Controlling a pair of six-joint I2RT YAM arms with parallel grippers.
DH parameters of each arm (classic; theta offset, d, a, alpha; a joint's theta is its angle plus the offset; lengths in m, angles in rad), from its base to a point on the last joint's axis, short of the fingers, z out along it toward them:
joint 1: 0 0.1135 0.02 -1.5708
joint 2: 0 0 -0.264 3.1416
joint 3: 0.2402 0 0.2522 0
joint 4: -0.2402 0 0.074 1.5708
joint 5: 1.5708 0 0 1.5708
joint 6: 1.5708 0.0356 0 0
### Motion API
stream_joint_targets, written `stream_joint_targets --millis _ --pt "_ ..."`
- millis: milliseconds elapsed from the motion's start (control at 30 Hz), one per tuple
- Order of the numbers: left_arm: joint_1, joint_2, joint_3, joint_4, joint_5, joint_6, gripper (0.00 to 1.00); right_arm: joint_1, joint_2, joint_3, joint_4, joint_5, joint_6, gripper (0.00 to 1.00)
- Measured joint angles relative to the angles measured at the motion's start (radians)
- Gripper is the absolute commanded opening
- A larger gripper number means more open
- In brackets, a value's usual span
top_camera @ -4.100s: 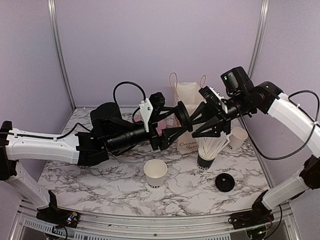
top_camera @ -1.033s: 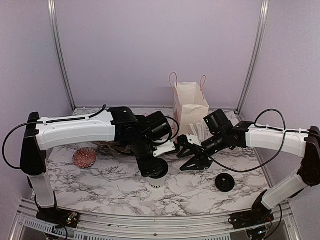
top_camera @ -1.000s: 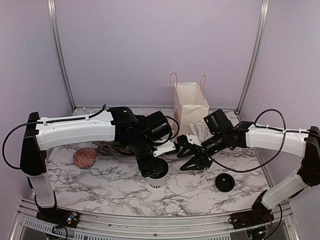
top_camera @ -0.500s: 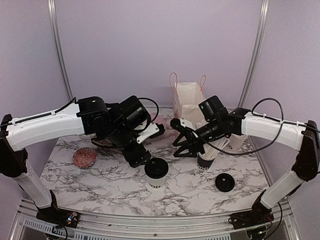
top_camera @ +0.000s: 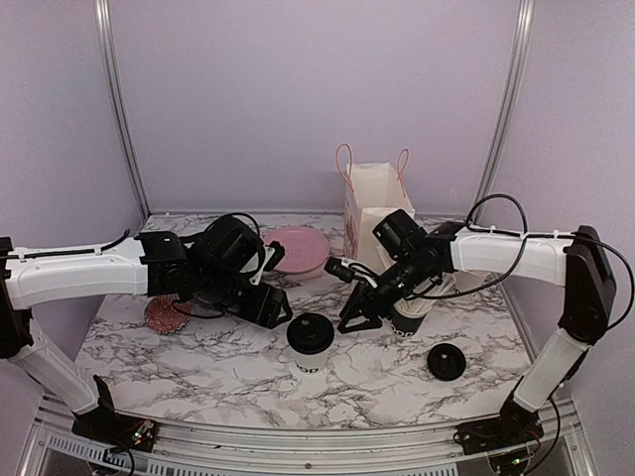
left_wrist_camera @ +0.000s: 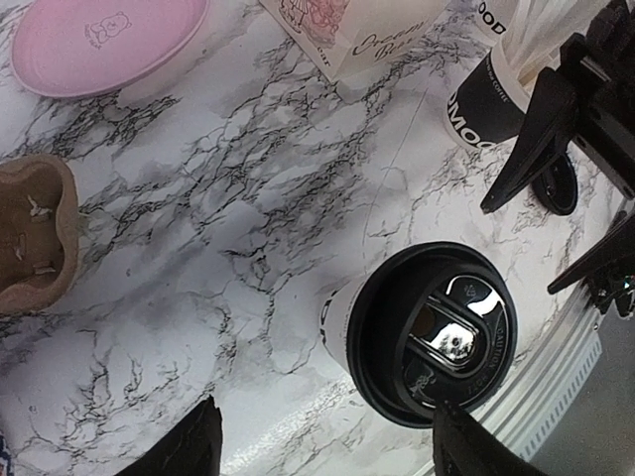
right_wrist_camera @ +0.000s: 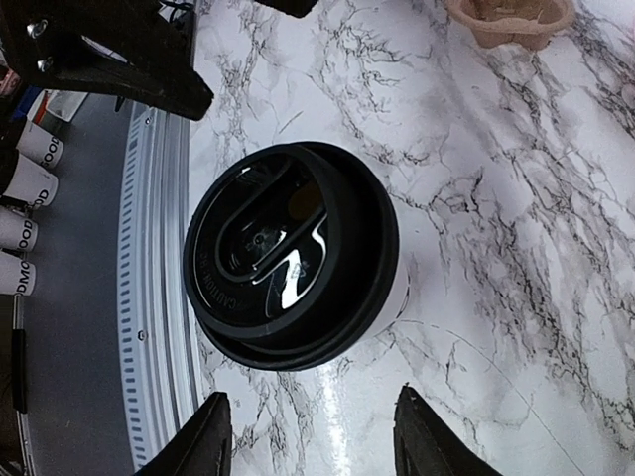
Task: Pack the takeout coffee
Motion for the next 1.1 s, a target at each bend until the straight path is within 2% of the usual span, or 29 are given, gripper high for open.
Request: stream_joint_targets --millis 200,400,633,833,1100 --pt "0.003 0.005 -0.036 0.111 0.048 -0.112 0.58 0.001 0.043 0.000 0.001 -0.043 0.043 0.50" --pt "0.003 0.053 -0.043 0.169 0.081 -0.150 0.45 0.001 0.067 0.000 0.001 -0.081 0.061 0.49" --pt "0.004 0.097 -0.051 0.201 0.114 -0.166 0.40 0.001 0.075 0.002 0.001 -0.138 0.070 0.47" --pt "0.004 0.108 -0.063 0.233 0.138 -0.168 0.36 0.001 0.118 0.032 0.010 -0.152 0.087 0.37" --pt "0.010 0.109 -0.088 0.277 0.148 -0.177 0.31 0.001 0.147 0.044 0.010 -0.161 0.114 0.37"
